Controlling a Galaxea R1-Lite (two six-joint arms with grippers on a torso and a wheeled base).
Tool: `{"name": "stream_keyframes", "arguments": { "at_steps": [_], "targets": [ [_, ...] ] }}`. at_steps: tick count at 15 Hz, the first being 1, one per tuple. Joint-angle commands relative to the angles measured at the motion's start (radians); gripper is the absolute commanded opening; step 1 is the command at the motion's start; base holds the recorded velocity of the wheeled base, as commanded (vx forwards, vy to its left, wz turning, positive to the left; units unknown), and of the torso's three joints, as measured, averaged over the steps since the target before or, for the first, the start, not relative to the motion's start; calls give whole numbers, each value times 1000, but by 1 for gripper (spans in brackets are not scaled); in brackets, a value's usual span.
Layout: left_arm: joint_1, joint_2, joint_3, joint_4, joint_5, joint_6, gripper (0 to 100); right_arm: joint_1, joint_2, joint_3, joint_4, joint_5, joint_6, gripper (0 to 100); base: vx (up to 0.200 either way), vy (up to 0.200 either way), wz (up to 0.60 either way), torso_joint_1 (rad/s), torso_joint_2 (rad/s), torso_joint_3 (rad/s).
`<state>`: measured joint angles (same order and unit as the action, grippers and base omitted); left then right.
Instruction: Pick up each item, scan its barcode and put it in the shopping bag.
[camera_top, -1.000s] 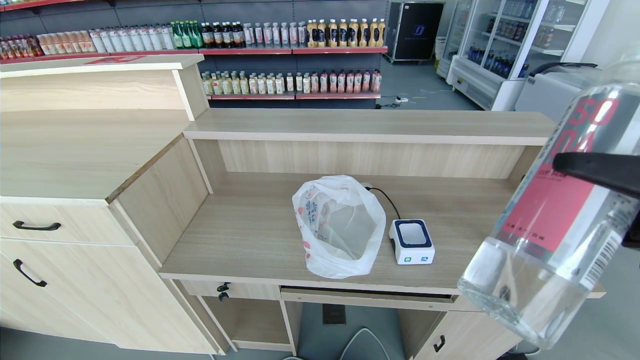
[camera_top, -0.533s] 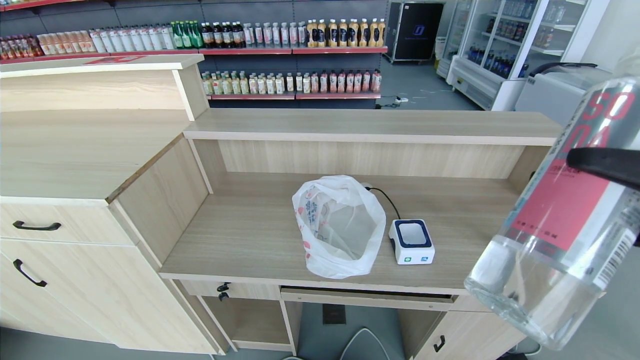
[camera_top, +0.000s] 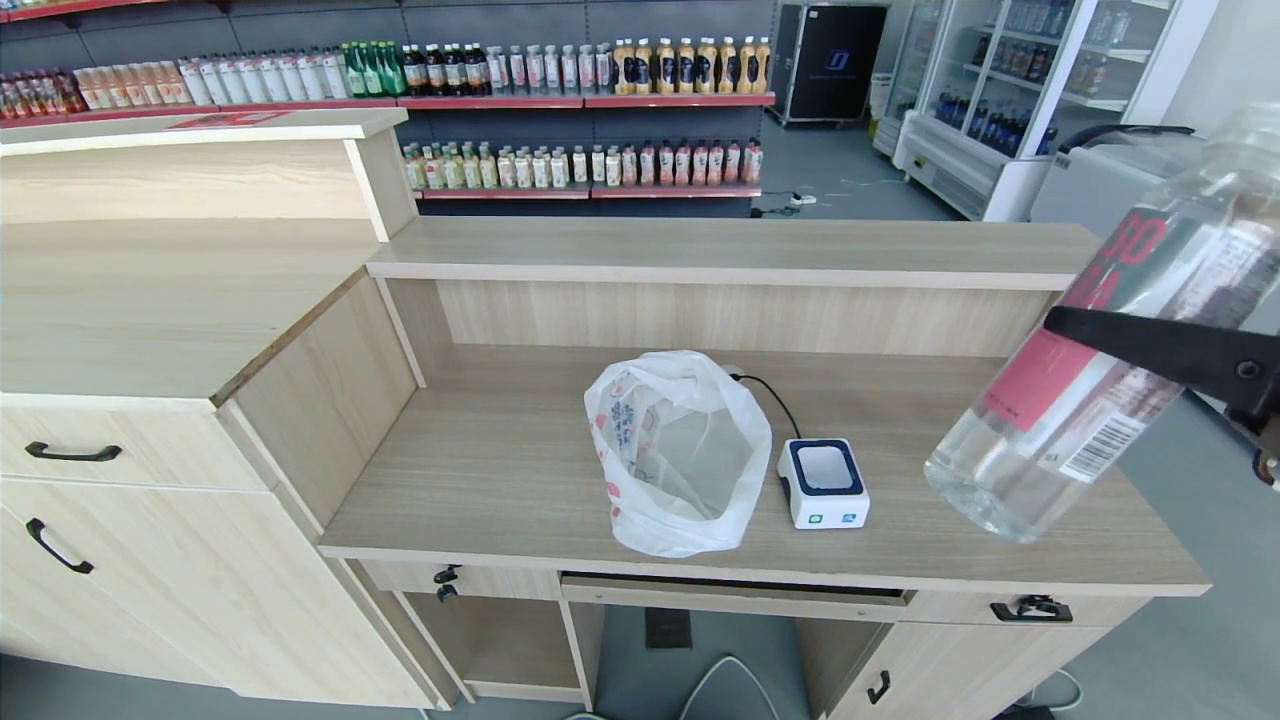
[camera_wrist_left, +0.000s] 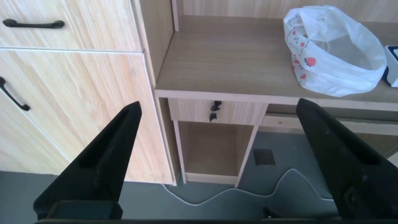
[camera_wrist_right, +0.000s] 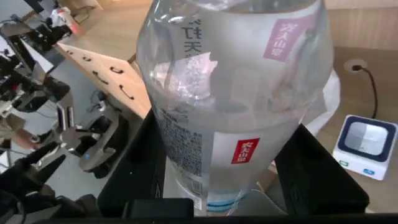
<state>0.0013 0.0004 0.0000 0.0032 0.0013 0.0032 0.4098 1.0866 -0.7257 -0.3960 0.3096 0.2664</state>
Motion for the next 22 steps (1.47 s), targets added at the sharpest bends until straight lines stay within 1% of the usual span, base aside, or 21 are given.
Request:
{"name": "stream_keyframes", "arguments": {
  "at_steps": [1,2,3,6,7,9,10,11,12,14,17,20,22],
  "targets": [
    [0,0,0,0,0,0,100,-152,147,104,-218,-7,-159,0,0,0,0,0,0,0],
    [0,0,0,0,0,0,100,-217,217,160,-350,-7,-300,0,0,0,0,0,0,0],
    [0,0,0,0,0,0,100,-267,276,184,-435,-7,-406,0,0,0,0,0,0,0],
    [0,0,0,0,0,0,100,-341,431,186,-653,-6,-595,0,0,0,0,0,0,0],
    [0,0,0,0,0,0,100,-351,477,184,-724,-6,-641,0,0,0,0,0,0,0],
    [0,0,0,-2,0,0,100,-355,598,187,-929,-3,-700,0,0,0,0,0,0,0],
    [0,0,0,0,0,0,100,-355,625,187,-966,-3,-714,0,0,0,0,0,0,0],
    [0,0,0,0,0,0,100,-356,711,192,-1094,2,-750,0,0,0,0,0,0,0],
    [0,0,0,0,0,0,100,-355,759,189,-1158,8,-759,0,0,0,0,0,0,0],
    [0,0,0,0,0,0,100,-358,823,163,-1175,92,-783,0,0,0,0,0,0,0],
    [0,0,0,0,0,0,100,-398,894,129,-1175,203,-814,0,0,0,0,0,0,0],
    [0,0,0,0,0,0,100,-460,984,22,-1175,367,-878,0,0,0,0,0,0,0],
    [0,0,0,0,0,0,100,-488,1023,5,-1175,464,-908,0,0,0,0,0,0,0]
  ]
}}
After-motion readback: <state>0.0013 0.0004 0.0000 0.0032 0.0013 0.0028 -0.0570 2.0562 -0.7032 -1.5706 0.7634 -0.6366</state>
